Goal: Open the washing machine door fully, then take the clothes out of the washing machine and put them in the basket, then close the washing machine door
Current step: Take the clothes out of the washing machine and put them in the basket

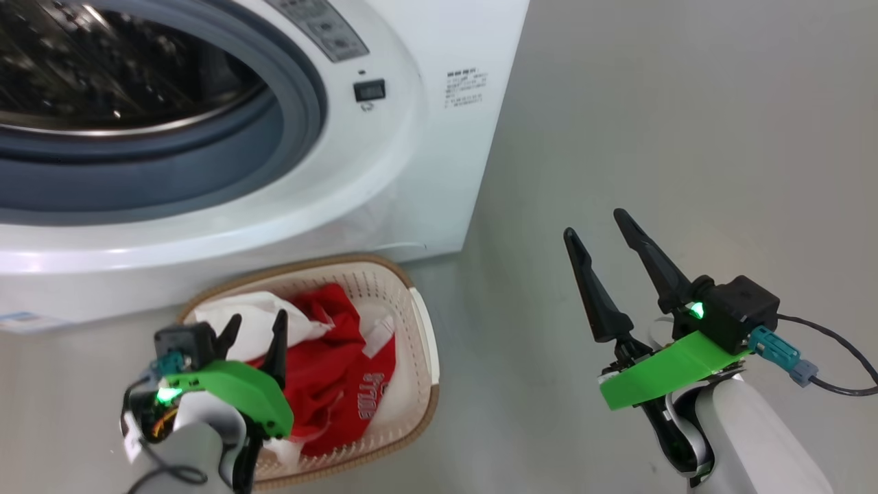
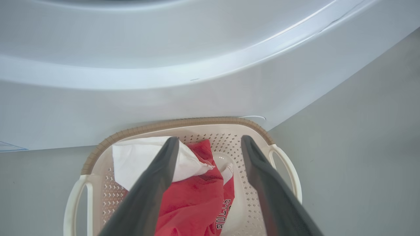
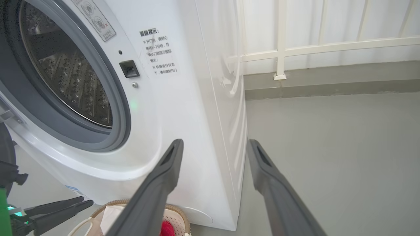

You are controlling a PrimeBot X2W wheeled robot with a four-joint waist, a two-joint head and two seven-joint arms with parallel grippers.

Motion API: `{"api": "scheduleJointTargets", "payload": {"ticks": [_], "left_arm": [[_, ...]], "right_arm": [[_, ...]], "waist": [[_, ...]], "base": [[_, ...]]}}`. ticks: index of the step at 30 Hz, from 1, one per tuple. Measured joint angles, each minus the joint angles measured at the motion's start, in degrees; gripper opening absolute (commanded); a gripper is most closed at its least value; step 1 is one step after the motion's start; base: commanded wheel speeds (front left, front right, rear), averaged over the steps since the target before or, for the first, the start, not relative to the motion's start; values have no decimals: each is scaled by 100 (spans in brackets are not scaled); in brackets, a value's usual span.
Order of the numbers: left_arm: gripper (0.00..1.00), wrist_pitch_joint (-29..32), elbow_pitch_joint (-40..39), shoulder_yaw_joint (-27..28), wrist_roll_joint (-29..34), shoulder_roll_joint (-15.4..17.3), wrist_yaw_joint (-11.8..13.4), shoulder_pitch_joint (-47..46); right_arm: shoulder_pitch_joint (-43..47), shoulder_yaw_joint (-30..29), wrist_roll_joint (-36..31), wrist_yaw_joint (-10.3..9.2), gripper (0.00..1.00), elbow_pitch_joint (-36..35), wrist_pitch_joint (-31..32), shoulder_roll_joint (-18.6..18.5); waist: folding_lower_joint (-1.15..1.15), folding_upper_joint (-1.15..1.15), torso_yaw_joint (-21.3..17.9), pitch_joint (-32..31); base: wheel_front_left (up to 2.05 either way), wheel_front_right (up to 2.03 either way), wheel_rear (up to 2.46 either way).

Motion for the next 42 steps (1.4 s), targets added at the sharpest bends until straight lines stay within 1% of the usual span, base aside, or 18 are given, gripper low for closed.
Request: {"api": "scheduleJointTargets", "payload": {"ticks": [8,11,17,24,31,34,42], "left_arm": [[100,0,-1399,324,368,8,11,905],[100,1,-1807,461,474,1,57,1197],[100,0,-2619,801,577,-19,57,1786],[100,0,-3602,1227,750,-24,53,2321],[100,0,-4162,1418,846,-40,42,2716],[100,0,-4292,1434,931,-41,0,2868],[100,-1,-4637,1579,1078,-51,0,3121]], "right_arm": [[260,-136,0,0,100,177,0,-7],[353,-164,0,0,100,203,0,-7],[570,-326,-41,0,100,285,0,-38],[755,-347,-67,0,100,300,0,-119],[942,-364,-66,0,100,281,0,-197],[994,-425,-66,0,100,231,0,-242],[1188,-589,-100,0,100,8,0,-296]], "waist": [[0,0,83,-548],[0,0,98,-762],[0,0,115,-1186],[0,0,112,-1607],[0,0,77,-1892],[0,0,55,-1989],[0,0,7,-2146]], "base": [[0,0,0],[0,0,0],[0,0,0],[0,0,0],[0,0,0],[0,0,0],[0,0,0]]}}
